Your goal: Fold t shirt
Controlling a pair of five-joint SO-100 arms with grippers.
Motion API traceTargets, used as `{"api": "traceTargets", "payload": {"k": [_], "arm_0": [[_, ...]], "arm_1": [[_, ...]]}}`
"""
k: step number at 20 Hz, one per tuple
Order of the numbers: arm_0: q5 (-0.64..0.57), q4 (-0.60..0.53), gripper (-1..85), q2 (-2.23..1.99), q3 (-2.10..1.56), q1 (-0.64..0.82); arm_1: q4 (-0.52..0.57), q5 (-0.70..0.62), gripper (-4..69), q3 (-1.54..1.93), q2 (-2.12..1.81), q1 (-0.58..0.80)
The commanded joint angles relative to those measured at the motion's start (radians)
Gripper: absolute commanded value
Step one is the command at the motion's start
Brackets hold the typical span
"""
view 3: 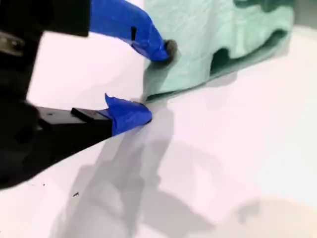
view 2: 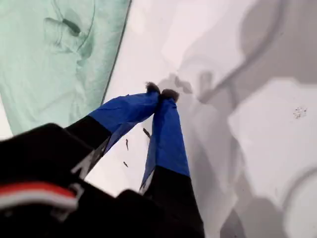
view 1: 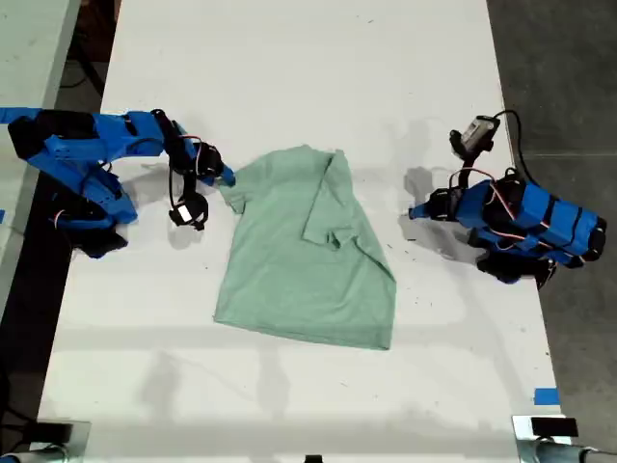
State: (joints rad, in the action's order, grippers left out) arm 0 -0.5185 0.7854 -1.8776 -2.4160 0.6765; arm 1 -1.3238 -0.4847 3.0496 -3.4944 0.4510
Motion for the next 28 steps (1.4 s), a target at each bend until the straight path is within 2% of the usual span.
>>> {"api": "traceTargets", "payload": {"k": [1, 2, 4, 6, 8, 10, 12, 19, 23, 24, 26, 27, 28], "arm_0": [[0.064, -0.015, 16.2, 0.124, 0.100, -0.074], [0.072, -0.017, 15.2, 0.152, 0.123, -0.081], [0.094, -0.011, -0.3, 0.207, 0.143, -0.057], [0.129, 0.046, -0.3, 0.230, 0.170, -0.044], [0.172, 0.204, -0.3, 0.173, 0.252, -0.040], [0.166, 0.365, -0.3, 0.104, 0.405, -0.049], [0.133, 0.437, -0.3, 0.083, 0.594, -0.092], [0.132, 0.436, -0.3, 0.411, 1.085, -0.360], [0.117, 0.445, -0.3, 0.724, 1.410, -0.443], [0.117, 0.442, 6.3, 0.772, 1.445, -0.448], [0.104, 0.445, 35.8, 0.782, 1.442, -0.443], [0.100, 0.449, 33.9, 0.753, 1.434, -0.440], [0.101, 0.463, 27.3, 0.716, 1.431, -0.433]], "arm_1": [[-0.002, -0.012, 0.9, 0.051, -0.011, -0.006], [-0.003, -0.012, 0.9, 0.051, -0.011, -0.006], [-0.002, -0.014, 0.9, 0.051, -0.011, -0.003], [-0.002, -0.012, 0.9, 0.051, -0.011, -0.006], [-0.002, -0.014, 0.9, 0.051, -0.011, -0.003], [-0.002, -0.014, 0.9, 0.051, -0.011, -0.002], [-0.002, -0.015, 0.9, 0.051, -0.011, -0.002], [-0.003, -0.015, 0.9, 0.049, -0.011, -0.002], [-0.003, -0.015, 0.9, 0.049, -0.011, -0.003], [-0.003, -0.017, 0.9, 0.049, -0.011, -0.002], [-0.003, -0.017, 0.9, 0.049, -0.011, -0.003], [-0.003, -0.017, 0.9, 0.049, -0.011, -0.003], [-0.003, -0.017, 0.9, 0.049, -0.011, -0.003]]}}
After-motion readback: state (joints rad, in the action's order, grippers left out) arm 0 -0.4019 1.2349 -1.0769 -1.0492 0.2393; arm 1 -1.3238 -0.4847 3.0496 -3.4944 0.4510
